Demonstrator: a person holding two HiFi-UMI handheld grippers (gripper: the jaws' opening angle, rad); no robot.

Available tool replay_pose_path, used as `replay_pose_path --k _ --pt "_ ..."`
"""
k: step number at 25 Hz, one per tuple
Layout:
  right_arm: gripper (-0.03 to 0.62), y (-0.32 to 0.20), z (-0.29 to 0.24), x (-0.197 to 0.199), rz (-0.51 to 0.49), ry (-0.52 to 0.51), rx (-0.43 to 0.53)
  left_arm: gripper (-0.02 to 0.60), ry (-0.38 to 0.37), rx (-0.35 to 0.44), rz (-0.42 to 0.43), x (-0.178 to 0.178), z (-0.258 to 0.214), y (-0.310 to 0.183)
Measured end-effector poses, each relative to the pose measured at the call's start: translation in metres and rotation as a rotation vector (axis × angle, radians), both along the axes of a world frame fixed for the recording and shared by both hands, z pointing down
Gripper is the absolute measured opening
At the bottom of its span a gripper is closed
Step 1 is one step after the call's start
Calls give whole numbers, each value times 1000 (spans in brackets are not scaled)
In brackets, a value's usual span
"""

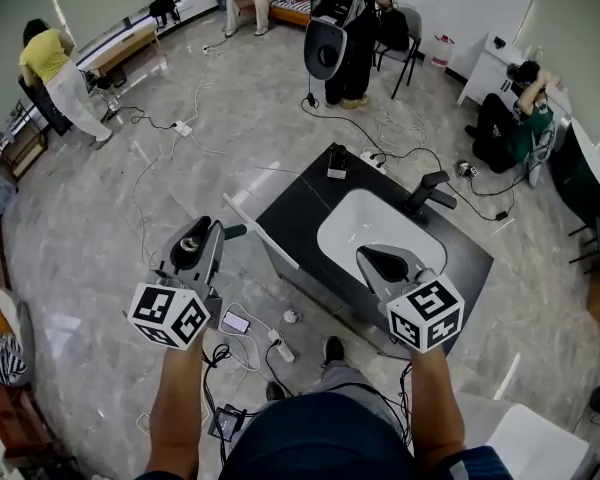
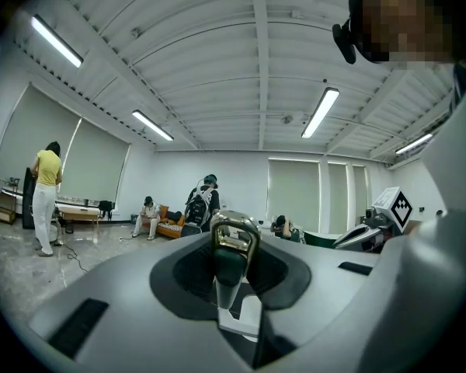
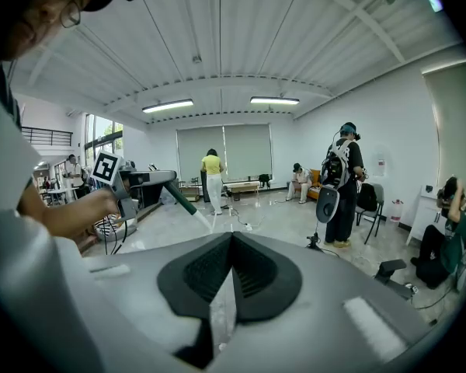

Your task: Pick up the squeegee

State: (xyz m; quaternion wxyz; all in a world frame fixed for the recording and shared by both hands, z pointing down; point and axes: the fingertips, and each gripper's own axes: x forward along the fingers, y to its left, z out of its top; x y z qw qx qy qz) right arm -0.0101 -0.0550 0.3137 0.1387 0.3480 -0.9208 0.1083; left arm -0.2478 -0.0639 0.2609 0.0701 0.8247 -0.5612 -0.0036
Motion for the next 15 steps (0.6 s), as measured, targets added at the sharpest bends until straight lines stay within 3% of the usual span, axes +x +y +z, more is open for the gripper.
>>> replay_pose_path --k 15 --pt "11 30 -41 -24 -21 -13 61 78 -12 62 5 -25 -44 55"
